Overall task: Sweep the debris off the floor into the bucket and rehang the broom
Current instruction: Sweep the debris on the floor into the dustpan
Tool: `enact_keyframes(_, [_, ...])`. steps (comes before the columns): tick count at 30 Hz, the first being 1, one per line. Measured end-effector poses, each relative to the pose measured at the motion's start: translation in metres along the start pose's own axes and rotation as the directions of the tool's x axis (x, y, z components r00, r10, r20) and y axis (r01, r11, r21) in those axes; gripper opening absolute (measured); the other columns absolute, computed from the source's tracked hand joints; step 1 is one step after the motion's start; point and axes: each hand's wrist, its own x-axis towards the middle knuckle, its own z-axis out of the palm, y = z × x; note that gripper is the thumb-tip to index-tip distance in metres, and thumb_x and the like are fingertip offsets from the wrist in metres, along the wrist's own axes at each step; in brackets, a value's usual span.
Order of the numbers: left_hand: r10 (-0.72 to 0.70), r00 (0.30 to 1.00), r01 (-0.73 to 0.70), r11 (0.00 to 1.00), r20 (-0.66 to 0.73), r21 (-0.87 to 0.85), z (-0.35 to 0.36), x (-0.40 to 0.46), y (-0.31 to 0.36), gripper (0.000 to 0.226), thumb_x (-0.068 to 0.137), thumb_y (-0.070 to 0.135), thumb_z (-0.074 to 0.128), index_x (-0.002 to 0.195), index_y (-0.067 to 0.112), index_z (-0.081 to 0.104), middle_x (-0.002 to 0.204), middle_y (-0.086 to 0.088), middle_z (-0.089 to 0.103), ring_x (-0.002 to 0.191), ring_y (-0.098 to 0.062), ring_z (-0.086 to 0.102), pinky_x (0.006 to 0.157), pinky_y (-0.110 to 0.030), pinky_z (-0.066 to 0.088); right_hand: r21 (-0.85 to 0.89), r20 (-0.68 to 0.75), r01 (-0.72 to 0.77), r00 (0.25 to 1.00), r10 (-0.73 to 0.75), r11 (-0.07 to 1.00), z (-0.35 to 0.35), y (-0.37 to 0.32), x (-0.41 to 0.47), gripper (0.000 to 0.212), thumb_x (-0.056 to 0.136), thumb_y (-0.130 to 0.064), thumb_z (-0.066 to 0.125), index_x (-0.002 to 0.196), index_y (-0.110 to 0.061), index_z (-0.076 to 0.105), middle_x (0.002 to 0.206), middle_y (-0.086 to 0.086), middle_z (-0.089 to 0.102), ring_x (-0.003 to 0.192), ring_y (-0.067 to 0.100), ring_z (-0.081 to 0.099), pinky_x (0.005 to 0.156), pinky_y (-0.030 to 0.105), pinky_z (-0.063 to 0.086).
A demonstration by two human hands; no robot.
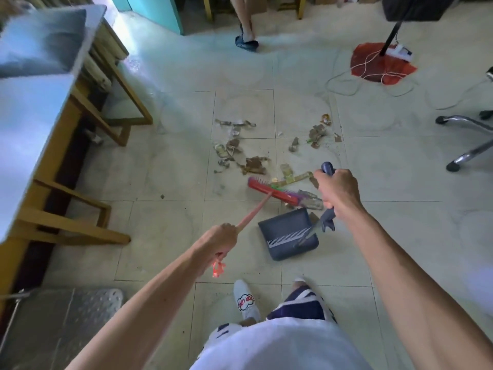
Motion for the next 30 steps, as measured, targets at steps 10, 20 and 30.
enact_keyframes(10, [-0.031, 0.978, 0.122, 0.886, 0.205, -0.447, -0.081, 0.045, -0.017, 0.029, 0.098, 0.026, 0.051, 0.111, 0.001, 0.058, 0.053, 0.000, 0.058, 0.035, -0.012, 0.046, 0.044, -0.029, 0.037, 0.067, 0.178, -0.003, 0.984, -0.009, 0.998, 0.053, -0.081, 0.019, 0.018, 0.086, -0.021, 0.062, 0.071, -0.012, 0.056, 0.051, 0.000, 0.050, 0.026, 0.006, 0.037, 0.029, 0.015, 0.027])
enact_keyframes(20, [0.015, 0.987, -0.095, 0.861, -0.161, -0.500, -0.245, 0.104, 0.020, 0.033, 0.098, 0.011, 0.043, 0.069, 0.001, 0.057, 0.051, -0.008, 0.056, 0.037, -0.018, 0.047, 0.047, -0.028, 0.045, 0.088, 0.245, 0.137, 0.957, -0.155, 0.987, 0.073, -0.204, 0.080, 0.016, 0.085, -0.024, 0.062, 0.076, -0.012, 0.057, 0.052, -0.001, 0.049, 0.029, 0.007, 0.035, 0.030, 0.018, 0.025])
enact_keyframes(30, [-0.038, 0.971, -0.065, 0.910, -0.238, -0.409, -0.411, 0.333, 0.076, 0.023, 0.097, 0.009, 0.047, 0.077, 0.001, 0.054, 0.058, -0.009, 0.062, 0.025, -0.010, 0.050, 0.029, -0.018, 0.039, 0.086, 0.227, 0.103, 0.966, -0.120, 0.991, 0.127, -0.318, 0.222, 0.028, 0.094, -0.028, 0.063, 0.073, -0.015, 0.051, 0.044, -0.007, 0.042, 0.032, 0.008, 0.031, 0.031, 0.019, 0.025])
